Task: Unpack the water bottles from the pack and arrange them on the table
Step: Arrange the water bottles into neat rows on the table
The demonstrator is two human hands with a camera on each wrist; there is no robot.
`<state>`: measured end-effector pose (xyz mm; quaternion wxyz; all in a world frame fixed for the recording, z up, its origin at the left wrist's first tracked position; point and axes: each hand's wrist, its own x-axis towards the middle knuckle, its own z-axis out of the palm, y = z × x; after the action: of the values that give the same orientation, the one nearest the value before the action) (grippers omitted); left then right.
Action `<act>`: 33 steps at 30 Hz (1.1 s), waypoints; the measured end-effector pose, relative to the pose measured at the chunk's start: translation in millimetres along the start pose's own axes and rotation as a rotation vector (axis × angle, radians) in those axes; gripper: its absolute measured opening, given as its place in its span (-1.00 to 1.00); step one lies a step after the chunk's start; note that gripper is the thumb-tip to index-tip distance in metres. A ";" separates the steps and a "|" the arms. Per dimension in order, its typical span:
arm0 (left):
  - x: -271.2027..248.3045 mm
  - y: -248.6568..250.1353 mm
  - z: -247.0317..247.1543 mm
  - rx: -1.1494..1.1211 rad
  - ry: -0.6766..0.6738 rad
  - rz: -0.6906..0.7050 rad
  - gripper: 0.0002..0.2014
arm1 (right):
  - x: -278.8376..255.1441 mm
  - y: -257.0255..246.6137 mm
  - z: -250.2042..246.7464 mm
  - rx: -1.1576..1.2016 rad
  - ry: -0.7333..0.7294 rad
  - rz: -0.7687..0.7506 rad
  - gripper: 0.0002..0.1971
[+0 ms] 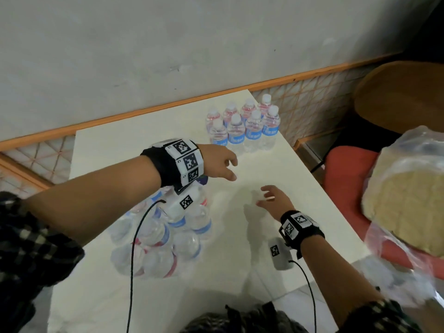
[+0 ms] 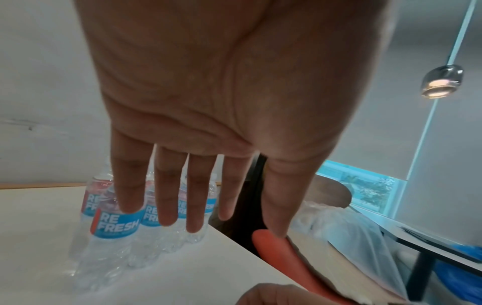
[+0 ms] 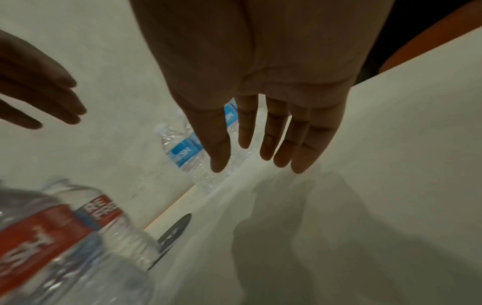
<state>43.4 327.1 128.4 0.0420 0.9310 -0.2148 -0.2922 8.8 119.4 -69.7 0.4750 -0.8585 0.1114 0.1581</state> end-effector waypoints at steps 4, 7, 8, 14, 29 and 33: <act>-33.0 -7.3 21.2 0.072 -0.027 0.054 -0.61 | -32.2 -22.7 23.7 -0.002 -0.050 -0.050 -0.60; -53.0 -13.2 40.6 0.149 -0.088 0.120 -0.78 | -53.4 -43.7 42.5 -0.026 -0.132 -0.094 -0.61; -58.7 -14.0 46.4 0.166 -0.123 0.147 -0.78 | -59.5 -50.4 48.9 -0.038 -0.173 -0.110 -0.59; -78.1 -12.9 74.0 0.366 -0.224 0.272 -0.68 | -85.8 -75.1 89.0 -0.036 -0.337 -0.192 -0.37; -59.2 -8.0 86.4 0.223 -0.038 0.322 -0.85 | -87.6 -58.8 70.5 -0.022 -0.018 -0.245 -0.34; -27.8 6.7 77.8 0.091 0.085 0.272 -0.81 | -72.1 -41.8 32.6 0.026 0.123 -0.215 -0.43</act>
<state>-23.3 336.5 80.2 0.0481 0.9058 -0.3498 -0.2344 -49.0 172.0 -26.2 0.4925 -0.8673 0.0498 0.0517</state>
